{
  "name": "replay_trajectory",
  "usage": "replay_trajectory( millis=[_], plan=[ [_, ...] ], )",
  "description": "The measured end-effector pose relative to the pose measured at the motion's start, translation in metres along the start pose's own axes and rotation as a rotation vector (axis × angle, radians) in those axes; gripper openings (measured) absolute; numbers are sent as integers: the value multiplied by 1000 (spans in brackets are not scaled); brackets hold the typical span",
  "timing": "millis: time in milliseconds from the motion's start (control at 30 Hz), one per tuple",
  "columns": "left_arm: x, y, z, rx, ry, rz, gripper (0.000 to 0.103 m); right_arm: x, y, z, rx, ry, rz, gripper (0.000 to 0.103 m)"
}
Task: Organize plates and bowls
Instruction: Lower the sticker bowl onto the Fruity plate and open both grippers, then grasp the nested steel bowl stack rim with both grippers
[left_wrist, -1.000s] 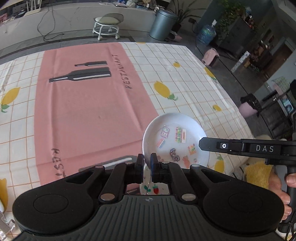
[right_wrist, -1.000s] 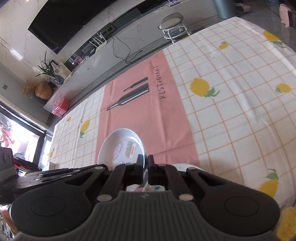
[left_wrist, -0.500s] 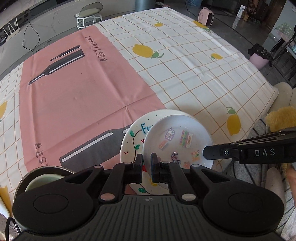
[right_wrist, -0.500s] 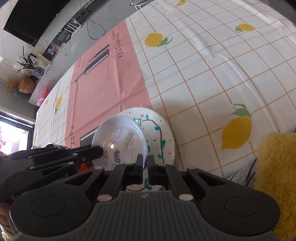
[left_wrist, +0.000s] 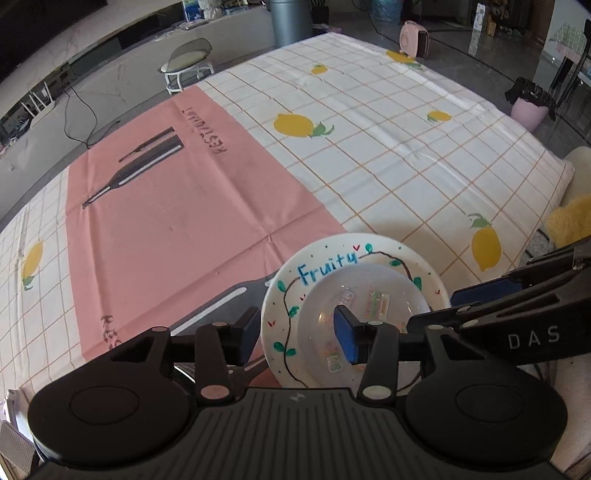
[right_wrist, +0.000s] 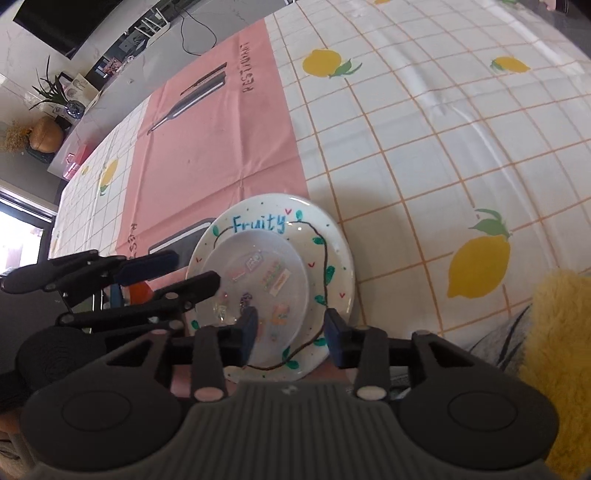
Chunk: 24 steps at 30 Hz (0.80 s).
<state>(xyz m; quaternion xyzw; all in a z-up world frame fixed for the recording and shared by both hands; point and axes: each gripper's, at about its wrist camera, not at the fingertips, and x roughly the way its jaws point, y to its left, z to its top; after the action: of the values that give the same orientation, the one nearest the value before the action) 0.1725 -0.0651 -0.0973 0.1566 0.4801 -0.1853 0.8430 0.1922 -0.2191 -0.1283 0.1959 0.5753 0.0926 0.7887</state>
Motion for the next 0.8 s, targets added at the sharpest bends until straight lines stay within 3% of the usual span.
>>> replay_trajectory(
  millis=[133,267,400,633,800],
  plan=[
    [-34,17,-3,-90,-71,25,64,-25,12,-3,-45,-82,-28,56],
    [-75,39,-13,-172,-120,48,69,-44,39,-2,-106,-143,33,63],
    [-92,79,-39,-347,-108,81,72,-41,80,3,-169,-175,95,65],
    [-68,129,-86,-573,-4,149,72,9,131,3,-228,-24,165,62],
    [-50,148,-109,-684,39,42,73,38,143,-4,-251,57,141,54]
  ],
)
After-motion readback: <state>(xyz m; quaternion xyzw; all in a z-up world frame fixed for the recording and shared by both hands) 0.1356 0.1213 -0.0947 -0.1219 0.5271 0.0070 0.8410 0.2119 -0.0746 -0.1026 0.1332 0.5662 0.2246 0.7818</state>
